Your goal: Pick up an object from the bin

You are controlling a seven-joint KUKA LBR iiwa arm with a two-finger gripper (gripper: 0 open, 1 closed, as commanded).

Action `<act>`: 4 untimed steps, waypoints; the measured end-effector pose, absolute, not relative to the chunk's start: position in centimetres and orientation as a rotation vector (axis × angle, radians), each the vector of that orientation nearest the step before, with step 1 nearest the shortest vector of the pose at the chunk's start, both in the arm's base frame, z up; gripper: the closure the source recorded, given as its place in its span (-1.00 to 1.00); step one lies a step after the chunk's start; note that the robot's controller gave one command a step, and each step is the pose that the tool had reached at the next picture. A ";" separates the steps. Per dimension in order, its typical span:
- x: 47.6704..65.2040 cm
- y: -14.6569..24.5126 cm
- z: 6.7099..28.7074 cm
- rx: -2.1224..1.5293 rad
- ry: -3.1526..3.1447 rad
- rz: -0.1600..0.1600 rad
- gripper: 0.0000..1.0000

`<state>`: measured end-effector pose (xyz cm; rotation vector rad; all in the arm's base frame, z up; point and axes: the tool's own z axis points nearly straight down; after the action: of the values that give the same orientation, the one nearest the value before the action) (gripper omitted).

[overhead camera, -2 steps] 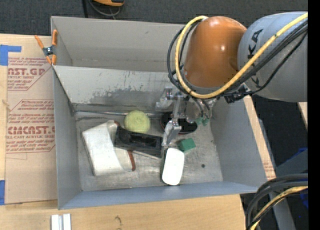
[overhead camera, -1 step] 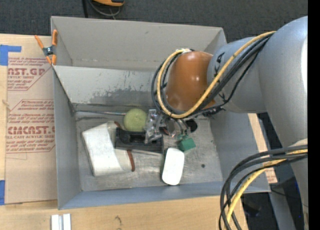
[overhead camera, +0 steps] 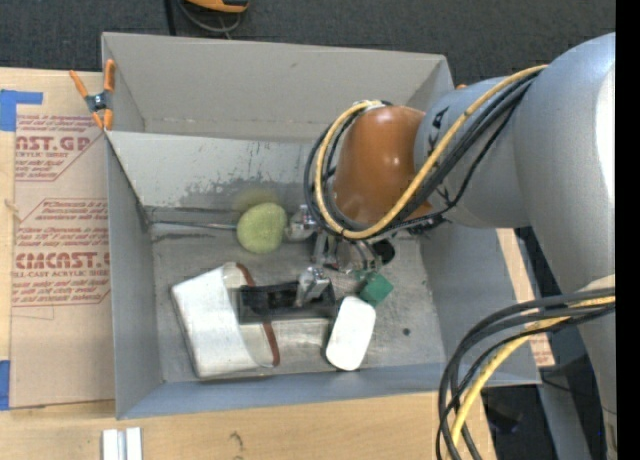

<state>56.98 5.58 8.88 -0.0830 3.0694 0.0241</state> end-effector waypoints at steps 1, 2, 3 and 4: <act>55.9 5.6 8.6 -0.095 3.120 0.021 1.00; 55.9 5.6 8.6 -0.095 3.120 0.021 1.00; 55.6 5.6 8.8 -0.096 3.121 0.019 1.00; 54.5 5.2 11.5 -0.120 3.145 0.002 1.00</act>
Offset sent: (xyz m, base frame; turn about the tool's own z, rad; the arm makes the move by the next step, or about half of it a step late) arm 0.0000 0.0000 0.0000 0.0000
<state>54.54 5.15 11.55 -0.1204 3.1450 0.0016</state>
